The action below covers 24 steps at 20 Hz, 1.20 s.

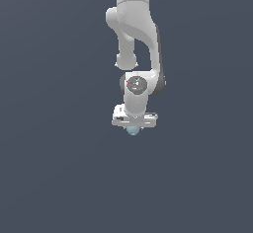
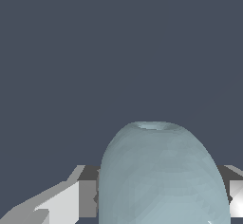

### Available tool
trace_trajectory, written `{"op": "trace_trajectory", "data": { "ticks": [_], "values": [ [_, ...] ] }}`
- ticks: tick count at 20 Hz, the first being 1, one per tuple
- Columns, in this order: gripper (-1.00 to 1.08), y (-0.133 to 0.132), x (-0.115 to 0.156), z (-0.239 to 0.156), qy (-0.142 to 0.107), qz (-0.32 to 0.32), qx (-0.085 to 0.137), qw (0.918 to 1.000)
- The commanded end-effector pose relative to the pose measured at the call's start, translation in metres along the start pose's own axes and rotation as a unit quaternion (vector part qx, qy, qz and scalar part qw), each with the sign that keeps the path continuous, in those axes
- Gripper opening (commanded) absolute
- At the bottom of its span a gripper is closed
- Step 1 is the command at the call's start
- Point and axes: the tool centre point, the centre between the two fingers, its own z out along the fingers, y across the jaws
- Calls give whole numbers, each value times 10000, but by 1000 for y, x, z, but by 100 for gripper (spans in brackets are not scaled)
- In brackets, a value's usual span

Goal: Pick up the object and move it to a goal position.

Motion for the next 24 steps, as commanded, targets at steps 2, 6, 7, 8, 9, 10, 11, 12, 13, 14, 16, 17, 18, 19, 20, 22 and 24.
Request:
{"op": "trace_trajectory", "data": {
  "ticks": [2, 6, 7, 8, 9, 10, 11, 12, 13, 14, 16, 17, 18, 19, 20, 22, 24],
  "values": [
    [-100, 3, 1, -6, 4, 2, 0, 10000],
    [-100, 12, 1, -23, 4, 2, 0, 10000],
    [-100, 15, 2, -28, 4, 2, 0, 10000],
    [-100, 18, 2, -35, 4, 2, 0, 10000],
    [-100, 22, 2, -42, 4, 2, 0, 10000],
    [-100, 26, 3, -49, 4, 2, 0, 10000],
    [-100, 30, 3, -57, 4, 2, 0, 10000],
    [-100, 34, 4, -66, 2, 2, 3, 10000],
    [-100, 39, 4, -75, 2, 2, 3, 10000],
    [-100, 44, 5, -84, 2, 2, 3, 10000],
    [-100, 54, 6, -105, 2, 2, 3, 10000],
    [-100, 60, 6, -116, 2, 2, 3, 10000],
    [-100, 66, 7, -127, 2, 2, 6, 10000],
    [-100, 71, 8, -138, 2, 2, 6, 10000],
    [-100, 77, 8, -149, 2, 2, 6, 10000],
    [-100, 88, 10, -172, 2, 2, 6, 10000],
    [-100, 100, 11, -194, 2, 2, 6, 10000]
  ]
}}
